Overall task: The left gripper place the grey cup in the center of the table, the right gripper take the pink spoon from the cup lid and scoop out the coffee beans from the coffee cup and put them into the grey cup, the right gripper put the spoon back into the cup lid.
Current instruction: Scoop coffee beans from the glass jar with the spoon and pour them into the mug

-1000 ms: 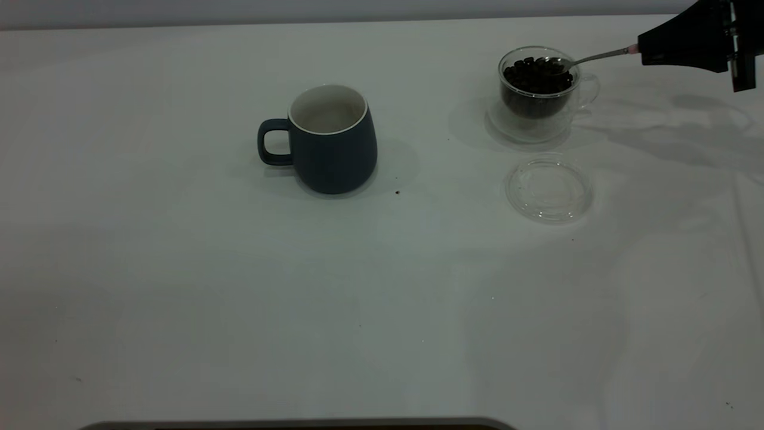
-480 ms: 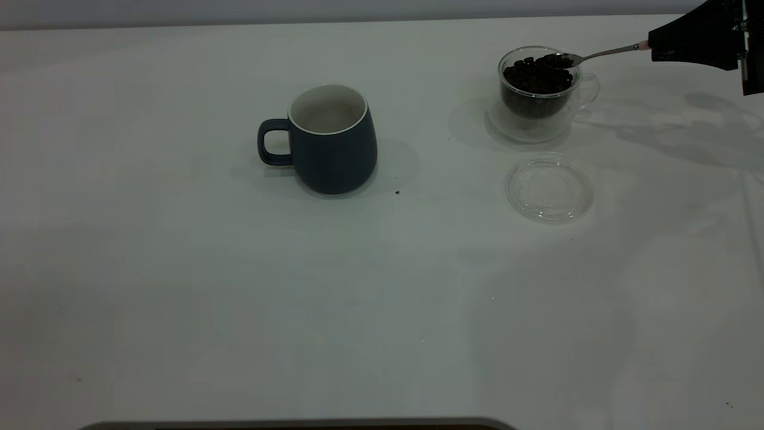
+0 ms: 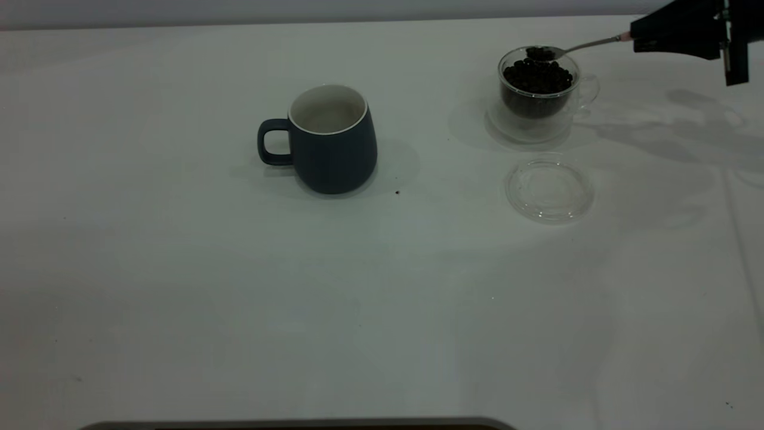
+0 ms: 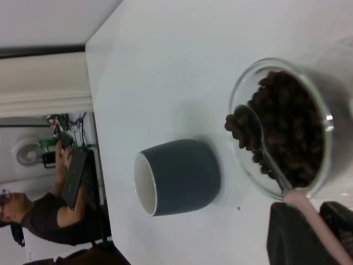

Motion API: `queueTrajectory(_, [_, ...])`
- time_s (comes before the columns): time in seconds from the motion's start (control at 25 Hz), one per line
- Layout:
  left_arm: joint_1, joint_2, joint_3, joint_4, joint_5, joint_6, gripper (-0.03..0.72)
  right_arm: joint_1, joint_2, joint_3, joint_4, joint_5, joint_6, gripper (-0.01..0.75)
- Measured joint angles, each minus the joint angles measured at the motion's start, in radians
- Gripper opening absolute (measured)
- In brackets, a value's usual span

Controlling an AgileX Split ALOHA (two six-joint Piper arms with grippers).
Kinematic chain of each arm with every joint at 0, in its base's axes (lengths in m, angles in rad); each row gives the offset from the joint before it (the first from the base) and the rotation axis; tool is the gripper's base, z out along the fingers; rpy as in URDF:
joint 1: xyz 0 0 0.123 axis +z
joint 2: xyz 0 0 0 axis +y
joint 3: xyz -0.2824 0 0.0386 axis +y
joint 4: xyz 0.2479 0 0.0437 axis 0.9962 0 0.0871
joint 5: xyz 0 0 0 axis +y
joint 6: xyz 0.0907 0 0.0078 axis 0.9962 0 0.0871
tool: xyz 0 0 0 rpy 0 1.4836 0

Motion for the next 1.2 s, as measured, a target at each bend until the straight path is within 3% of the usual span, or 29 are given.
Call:
queueTrajectory(0.6, [0.000,0.000,0.000,0.000,0.000,0.000,0.451,0.129,-0.058,0.000,0.007,0.006,0.021,0.095])
queueTrajectory(1.2, [0.000,0.000,0.000,0.000,0.000,0.000,0.451,0.318,-0.060,0.000,0.086,0.006,0.024,0.095])
